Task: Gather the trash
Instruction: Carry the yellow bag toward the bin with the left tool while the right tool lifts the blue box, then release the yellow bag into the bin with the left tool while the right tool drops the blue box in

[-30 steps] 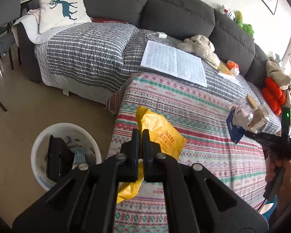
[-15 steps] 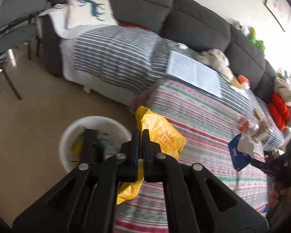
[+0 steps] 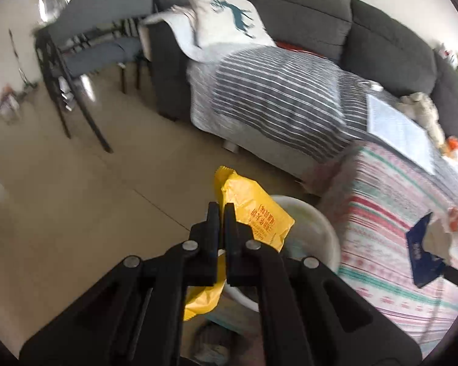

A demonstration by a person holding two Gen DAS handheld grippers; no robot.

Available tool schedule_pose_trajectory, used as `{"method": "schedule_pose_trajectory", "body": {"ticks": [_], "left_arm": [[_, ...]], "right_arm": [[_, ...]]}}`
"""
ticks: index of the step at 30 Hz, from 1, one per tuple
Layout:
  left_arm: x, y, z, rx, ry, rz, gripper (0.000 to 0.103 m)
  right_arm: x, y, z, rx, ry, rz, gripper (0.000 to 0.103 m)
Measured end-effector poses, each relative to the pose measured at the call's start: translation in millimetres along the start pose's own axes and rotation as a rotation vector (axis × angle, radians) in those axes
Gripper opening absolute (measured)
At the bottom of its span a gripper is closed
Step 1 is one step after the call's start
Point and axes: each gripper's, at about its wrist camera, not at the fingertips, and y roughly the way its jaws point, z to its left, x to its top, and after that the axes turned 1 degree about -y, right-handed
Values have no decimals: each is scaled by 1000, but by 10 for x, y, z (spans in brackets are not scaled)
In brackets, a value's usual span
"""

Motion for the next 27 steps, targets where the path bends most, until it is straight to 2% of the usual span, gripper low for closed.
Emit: {"method": "schedule_pose_trajectory", "body": {"ticks": [5,11,19,21,25,27], "left_arm": [[7,108,104,84,55,-8,4],[-72,335,56,38,104,84,4],[-185,558,-73,72,187,163,4],[-216,619,-98,58,194,188,4],[-295,749,-186,-30,206,244,5],[-309,775,-214,-71,208,245,11]], "right_arm": [[19,269,217,25,-27,33,1],[30,491,397,46,-48,62,1],[49,739,591,80,-61,87,1],[57,790,649,94,-67,92,1],[85,914,760,116,-86,99,1],[95,970,799,130,-89,104,1]]}}
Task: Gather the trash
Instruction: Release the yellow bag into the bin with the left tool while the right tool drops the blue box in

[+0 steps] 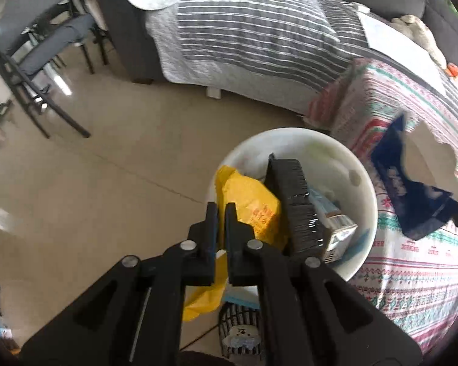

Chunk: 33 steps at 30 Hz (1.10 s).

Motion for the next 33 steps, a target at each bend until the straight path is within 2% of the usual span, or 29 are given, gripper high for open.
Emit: {"method": "schedule_pose_trajectory", "body": {"ticks": [1,2,3,5,8,14,16,18,21,22,27,33], "left_arm": [[5,-6,7,-18,-11,-5,14],[15,-19,22,-33,-22,-9,23],[25,-34,40,-47,-35,-17,40],[24,-113,87,-66,-61,-45,60],[24,-210,148,-72,-74,-69,65],[-19,-327,250,-79,-115,-80,85],[-20,-379,233,-79,-110,-81,88],[-47,-461,199,-77,-109,-89,97],[-126,-672,99,-84,-114,-112,100],[-153,-747,65,-93,-116,-119,101],[-322,-1103,-212,-144,-72,-172,102],[-718,-1469,-592,-200,-13,-211,102]], "right_arm": [[16,51,24,12,-4,5,1],[25,84,40,19,-8,9,2],[40,135,64,27,-14,17,2],[61,215,107,32,-22,32,2],[87,356,140,19,-32,62,2],[140,600,83,-31,-22,93,6],[144,613,36,-32,8,90,16],[125,547,16,-22,31,78,30],[25,216,35,-46,23,29,46],[-16,91,43,-63,16,17,48],[-303,-704,45,-196,-2,-99,72],[-877,-1615,-40,-365,3,-201,83]]}}
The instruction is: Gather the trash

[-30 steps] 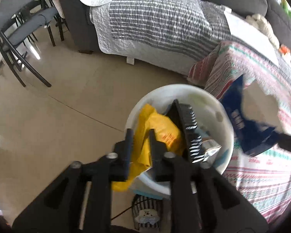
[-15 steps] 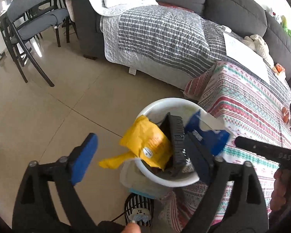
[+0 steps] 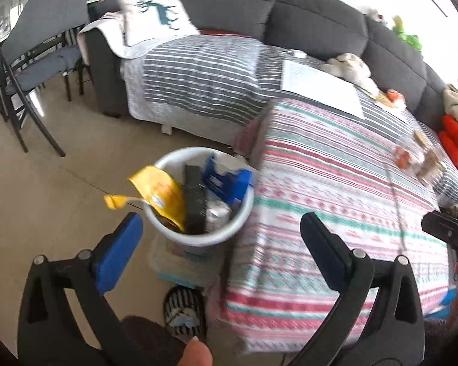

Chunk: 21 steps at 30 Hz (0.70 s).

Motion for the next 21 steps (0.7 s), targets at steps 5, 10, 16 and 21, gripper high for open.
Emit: {"method": "schedule_pose_trajectory", "body": {"ticks": [5,10,16,21], "left_arm": [[-296,-193,-236,-27,45,-9,102],[-613,-267,-461,-35,107,11,102],[-826,-231,-641,-34,137,32,102],[-866,-200,-715,-14,151,38,102]], "right_arm": [[-456,-442,-193,-91,6,-57,87],[-934,-592,-388,-155,54,-99,89],[-1260,-619,-469,-239,31,-112,89],[-1289,-574,-405,-321,-29,-136,89]]}}
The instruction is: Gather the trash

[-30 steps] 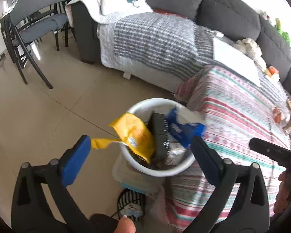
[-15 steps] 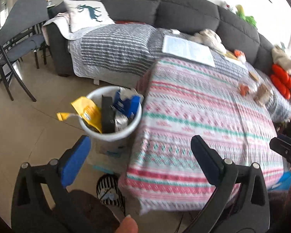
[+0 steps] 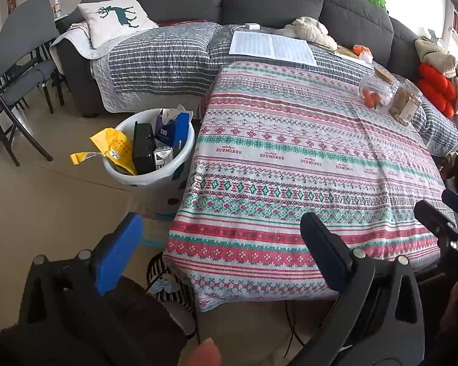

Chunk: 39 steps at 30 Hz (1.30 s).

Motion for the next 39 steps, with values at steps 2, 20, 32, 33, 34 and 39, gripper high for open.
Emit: {"method": "schedule_pose_trajectory", "body": {"ticks": [2,20,32,33,34,39], "left_arm": [[7,-18,1,-1,-3,-8,102],[2,-72,99,55,-35,-44,102],[20,-94,120,58,-34,-54,102],[22,-92,122,56,-35,-53,102],[20,-91,122,56,-35,-52,102],[22,-102,122,51,-37,-52,102]], "right_arm": [[3,9,-24,-6,7,-1,89],[-24,7,-155,-17,64,-7,90],[-30,6,-48,8,35,-8,90],[-29,6,-47,7,35,-10,90],[-28,8,-45,6,36,-10,90],[-22,14,-48,12,41,-5,90]]}}
